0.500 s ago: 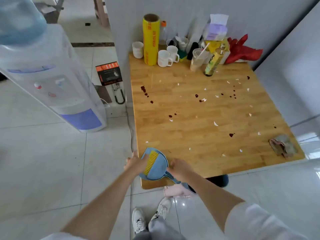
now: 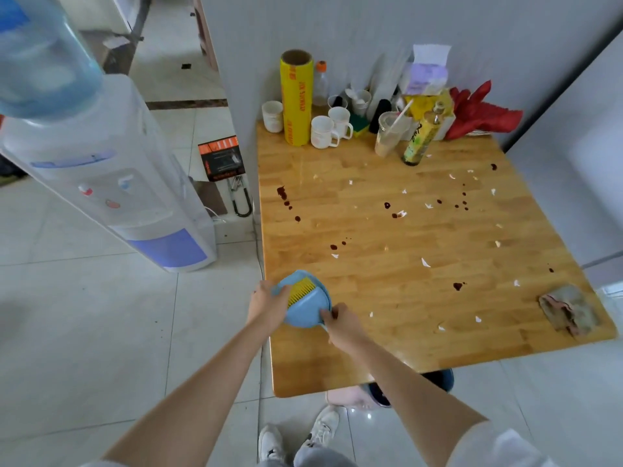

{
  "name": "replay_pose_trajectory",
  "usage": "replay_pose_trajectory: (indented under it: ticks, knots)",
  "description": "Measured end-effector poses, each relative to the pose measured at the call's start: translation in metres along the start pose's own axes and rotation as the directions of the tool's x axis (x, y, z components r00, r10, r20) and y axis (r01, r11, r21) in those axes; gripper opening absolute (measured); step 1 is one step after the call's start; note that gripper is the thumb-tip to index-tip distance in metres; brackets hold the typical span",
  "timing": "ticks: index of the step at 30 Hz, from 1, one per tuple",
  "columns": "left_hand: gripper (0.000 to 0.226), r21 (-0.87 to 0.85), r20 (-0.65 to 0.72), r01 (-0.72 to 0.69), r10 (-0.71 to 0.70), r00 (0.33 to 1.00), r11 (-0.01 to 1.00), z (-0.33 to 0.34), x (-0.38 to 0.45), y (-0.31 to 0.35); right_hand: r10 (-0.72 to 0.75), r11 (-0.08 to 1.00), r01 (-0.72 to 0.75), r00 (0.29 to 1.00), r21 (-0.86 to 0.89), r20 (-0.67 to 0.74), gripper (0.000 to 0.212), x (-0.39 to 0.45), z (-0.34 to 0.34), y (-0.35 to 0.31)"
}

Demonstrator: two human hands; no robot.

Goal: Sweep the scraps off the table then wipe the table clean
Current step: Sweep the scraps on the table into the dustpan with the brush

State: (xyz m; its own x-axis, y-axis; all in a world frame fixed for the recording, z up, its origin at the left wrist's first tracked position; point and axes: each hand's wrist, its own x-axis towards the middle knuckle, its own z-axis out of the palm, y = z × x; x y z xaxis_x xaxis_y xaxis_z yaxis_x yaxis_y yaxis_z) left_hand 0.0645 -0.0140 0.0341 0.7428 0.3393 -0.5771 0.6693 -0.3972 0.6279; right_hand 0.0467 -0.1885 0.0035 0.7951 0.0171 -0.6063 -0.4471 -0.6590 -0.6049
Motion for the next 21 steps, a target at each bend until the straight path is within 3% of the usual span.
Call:
replay_pose_trajectory:
  ticks: [2, 3, 6, 11, 13, 18, 21]
  knots:
    - [0.048, -0.340, 0.047, 0.002, 0.015, 0.999, 0.940, -0.004, -0.001, 0.029, 0.001, 0.987, 0.018, 0.993, 0.158, -0.117, 0.032, 0.006, -0.019, -0.019]
    - [0.045, -0.435, 0.140, 0.046, 0.017, 0.990, 0.899, -0.004, -0.003, 0.042, 0.006, 0.973, 0.035, 0.985, 0.228, -0.175, 0.034, 0.008, -0.028, -0.030]
    - [0.035, -0.481, 0.460, 0.182, 0.070, 0.885, 0.858, -0.005, -0.014, 0.067, 0.013, 0.947, 0.077, 0.961, 0.313, -0.275, 0.029, 0.009, -0.046, -0.063]
    - [0.029, -0.547, 0.607, 0.232, 0.191, 0.771, 0.804, -0.022, 0.003, 0.087, 0.036, 0.917, 0.106, 0.938, 0.385, -0.344, 0.028, 0.012, -0.050, -0.108]
    - [0.029, -0.550, 0.628, 0.240, 0.206, 0.751, 0.800, -0.035, 0.020, 0.091, 0.026, 0.937, 0.090, 0.945, 0.337, -0.325, 0.030, 0.015, -0.051, -0.124]
    - [0.029, -0.597, 0.635, 0.286, 0.223, 0.740, 0.750, -0.079, 0.080, 0.094, -0.159, 0.985, 0.132, 0.941, -0.108, -0.299, 0.017, 0.027, -0.037, -0.178]
    - [0.028, -0.595, 0.660, 0.264, 0.273, 0.700, 0.759, -0.103, 0.111, 0.098, -0.155, 0.978, 0.105, 0.943, -0.181, -0.294, 0.012, 0.040, -0.029, -0.213]
